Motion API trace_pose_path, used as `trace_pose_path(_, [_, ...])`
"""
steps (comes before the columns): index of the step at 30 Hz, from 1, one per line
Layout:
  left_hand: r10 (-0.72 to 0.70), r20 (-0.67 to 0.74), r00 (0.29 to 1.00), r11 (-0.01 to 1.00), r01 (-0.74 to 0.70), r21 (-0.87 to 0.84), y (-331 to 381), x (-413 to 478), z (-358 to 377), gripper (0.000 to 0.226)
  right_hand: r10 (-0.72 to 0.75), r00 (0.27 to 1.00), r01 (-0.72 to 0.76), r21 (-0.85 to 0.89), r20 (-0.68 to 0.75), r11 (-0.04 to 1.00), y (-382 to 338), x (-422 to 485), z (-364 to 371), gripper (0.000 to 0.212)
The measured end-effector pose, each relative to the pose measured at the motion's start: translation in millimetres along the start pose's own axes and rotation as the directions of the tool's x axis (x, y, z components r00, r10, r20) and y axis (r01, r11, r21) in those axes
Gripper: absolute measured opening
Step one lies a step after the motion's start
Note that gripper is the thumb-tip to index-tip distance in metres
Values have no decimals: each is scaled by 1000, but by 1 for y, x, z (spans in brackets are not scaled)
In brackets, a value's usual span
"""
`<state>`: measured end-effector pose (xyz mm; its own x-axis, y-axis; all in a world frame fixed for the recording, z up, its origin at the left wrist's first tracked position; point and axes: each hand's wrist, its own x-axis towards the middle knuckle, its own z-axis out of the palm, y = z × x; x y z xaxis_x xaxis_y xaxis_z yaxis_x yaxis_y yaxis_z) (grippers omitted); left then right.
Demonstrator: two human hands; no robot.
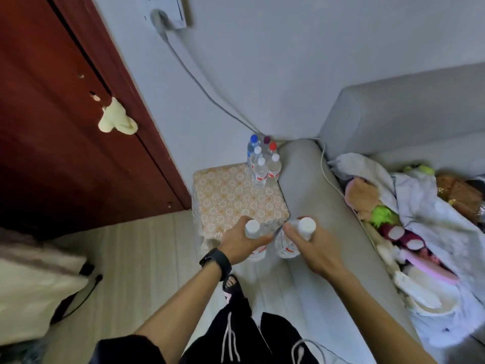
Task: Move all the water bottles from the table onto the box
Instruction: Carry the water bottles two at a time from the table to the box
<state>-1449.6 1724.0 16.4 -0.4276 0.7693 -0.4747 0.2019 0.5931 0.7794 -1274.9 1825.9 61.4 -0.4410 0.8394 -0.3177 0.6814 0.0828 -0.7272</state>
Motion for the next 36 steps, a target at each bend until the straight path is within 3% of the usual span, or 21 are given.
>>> trace_pose_path(4, [-34, 84, 996, 999, 32, 26, 10, 59, -3, 54, 55, 998, -58, 59, 38, 997, 5, 57, 9, 42])
trace_pose_path(9, [-142, 87, 986, 988, 136, 66, 19, 124, -2, 66, 157, 978, -166, 55, 136, 985, 18, 123, 9, 39])
trace_pose_path(17, [-316, 27, 948, 949, 316, 20, 29, 219, 17, 72, 249, 929, -234, -87, 274, 968, 53, 240, 11, 36])
trace_pose_path(24, [-409, -44, 911, 911, 411, 28, 11, 287, 52, 75, 295, 881, -243, -179, 371, 953, 79, 324, 49, 73])
trace_pose_path(31, [-482, -87, 872, 876, 480, -47, -23, 332, 73, 75, 267, 864, -209, -178, 427, 962, 103, 371, 84, 70])
trace_pose_path(36, [-441, -139, 886, 897, 439, -48, -25, 344, 81, 74, 310, 846, -263, -166, 434, 950, 113, 388, 83, 79])
